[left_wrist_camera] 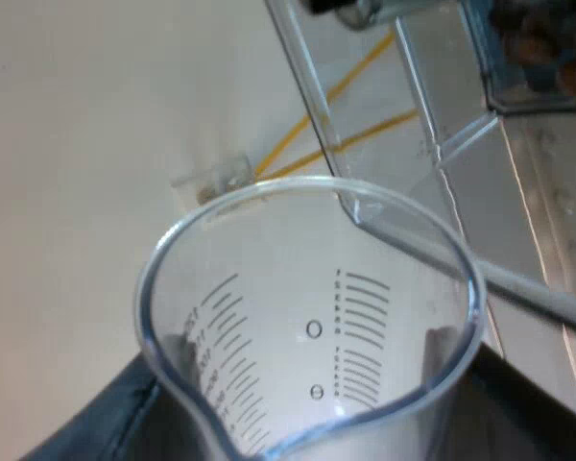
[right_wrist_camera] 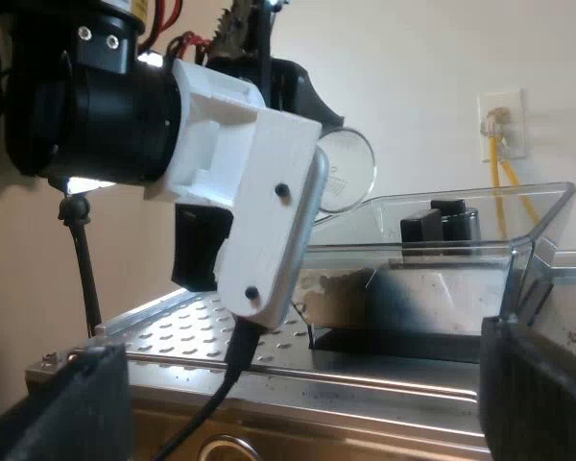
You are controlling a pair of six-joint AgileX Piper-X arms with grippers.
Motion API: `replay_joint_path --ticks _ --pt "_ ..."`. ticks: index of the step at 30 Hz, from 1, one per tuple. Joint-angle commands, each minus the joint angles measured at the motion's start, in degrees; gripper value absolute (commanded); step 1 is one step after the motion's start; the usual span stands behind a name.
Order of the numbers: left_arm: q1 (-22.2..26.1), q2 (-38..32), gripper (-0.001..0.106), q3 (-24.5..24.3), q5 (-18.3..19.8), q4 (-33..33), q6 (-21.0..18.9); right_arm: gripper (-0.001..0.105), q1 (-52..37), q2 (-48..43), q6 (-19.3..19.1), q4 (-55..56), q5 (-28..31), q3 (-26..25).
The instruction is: Pour the beans into the coffee machine
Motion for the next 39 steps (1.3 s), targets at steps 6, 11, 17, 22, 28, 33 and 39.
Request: replay_joint_path --ticks 6,11,17,22,28,33,39 --pt "-0.11 -4.51 0.020 -0.46 -1.46 5.46 -7.98 0.078 0.08 -0.14 -0.17 -0.39 0.04 -0.24" --pt "-0.11 -6.60 0.020 -0.46 -1.46 10.27 -15.31 0.078 0.08 -0.14 1.18 -0.39 -0.21 -0.24" --pt "-0.11 -9.41 0.020 -0.46 -1.46 16.40 -26.80 0.078 0.08 -0.43 0.64 -0.39 -5.14 -0.24" --pt "-0.11 -12.91 0.020 -0.46 -1.25 22.84 -35.57 0.078 0.08 -0.94 0.44 -0.39 -8.68 -0.24" --pt "3.95 -17.22 0.018 -0.46 7.36 31.58 -48.59 0.078 0.08 -3.23 -1.84 3.25 -8.68 -0.78" --pt "6.58 -18.68 0.014 -0.46 11.11 34.42 -51.26 0.075 0.08 -5.12 -1.83 12.28 -10.57 -2.21" --pt "18.26 -24.27 0.000 1.65 26.39 38.90 -57.93 0.068 0.08 -6.00 -1.83 16.37 -16.74 -2.99"
